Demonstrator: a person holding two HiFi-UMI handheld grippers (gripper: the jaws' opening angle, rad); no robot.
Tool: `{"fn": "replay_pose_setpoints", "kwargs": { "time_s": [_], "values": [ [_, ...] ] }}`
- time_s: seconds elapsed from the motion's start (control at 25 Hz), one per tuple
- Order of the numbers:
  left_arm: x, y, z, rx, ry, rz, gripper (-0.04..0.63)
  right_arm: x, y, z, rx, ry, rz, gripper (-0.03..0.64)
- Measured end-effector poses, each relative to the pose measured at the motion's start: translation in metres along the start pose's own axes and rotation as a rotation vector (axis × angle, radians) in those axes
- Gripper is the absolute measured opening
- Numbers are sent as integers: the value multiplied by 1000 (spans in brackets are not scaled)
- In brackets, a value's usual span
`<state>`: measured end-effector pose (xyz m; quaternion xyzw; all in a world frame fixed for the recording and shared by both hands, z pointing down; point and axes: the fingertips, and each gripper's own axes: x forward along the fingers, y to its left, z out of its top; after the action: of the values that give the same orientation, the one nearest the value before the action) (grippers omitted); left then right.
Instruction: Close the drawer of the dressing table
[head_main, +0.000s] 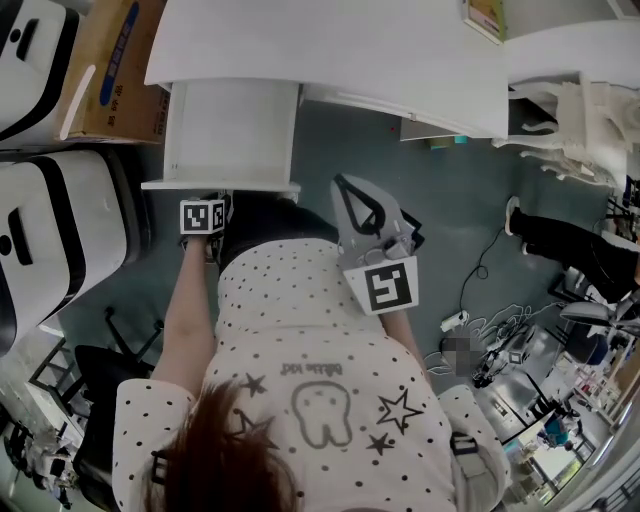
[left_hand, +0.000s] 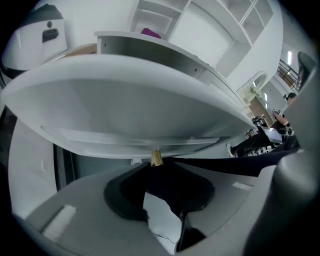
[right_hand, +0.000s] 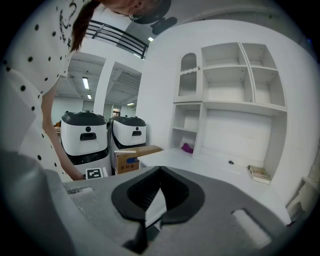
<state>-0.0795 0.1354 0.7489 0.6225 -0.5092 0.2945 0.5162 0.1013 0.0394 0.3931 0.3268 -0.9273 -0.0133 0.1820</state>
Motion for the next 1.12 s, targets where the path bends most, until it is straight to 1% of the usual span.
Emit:
{"fn": "replay_pose_setpoints", "kwargs": {
  "time_s": [0.16,0.24,0.32,0.4,0.64,0.84,0.96,1.12],
  "values": [
    [7,-2,-1,-21,26,-12,121,-2,-4,1,6,-1,-12,-3],
    [8,1,-2,-30,38,7,115,-1,-5,2,5,-4,-13,-3],
    [8,3,-3,-26,41,31,82,-2,-7,1,15,-3,-19,-3],
    [9,3,-3,-22,32,40,77,-3,-9,0,24,1,-22,-3],
    [6,7,-7,-43,-11,61,75,-6,-7,-2,29,4,-21,-3],
    [8,5,0,-65,-46,82,74,-8,-18,-3,41,6,-33,-3],
    [7,11,-2,-66,-67,96,74,-9,-15,-5,43,10,-43,-3],
    [11,6,6,-71,-86,115,74,-11,-26,-6,55,7,-53,-3]
  ]
}}
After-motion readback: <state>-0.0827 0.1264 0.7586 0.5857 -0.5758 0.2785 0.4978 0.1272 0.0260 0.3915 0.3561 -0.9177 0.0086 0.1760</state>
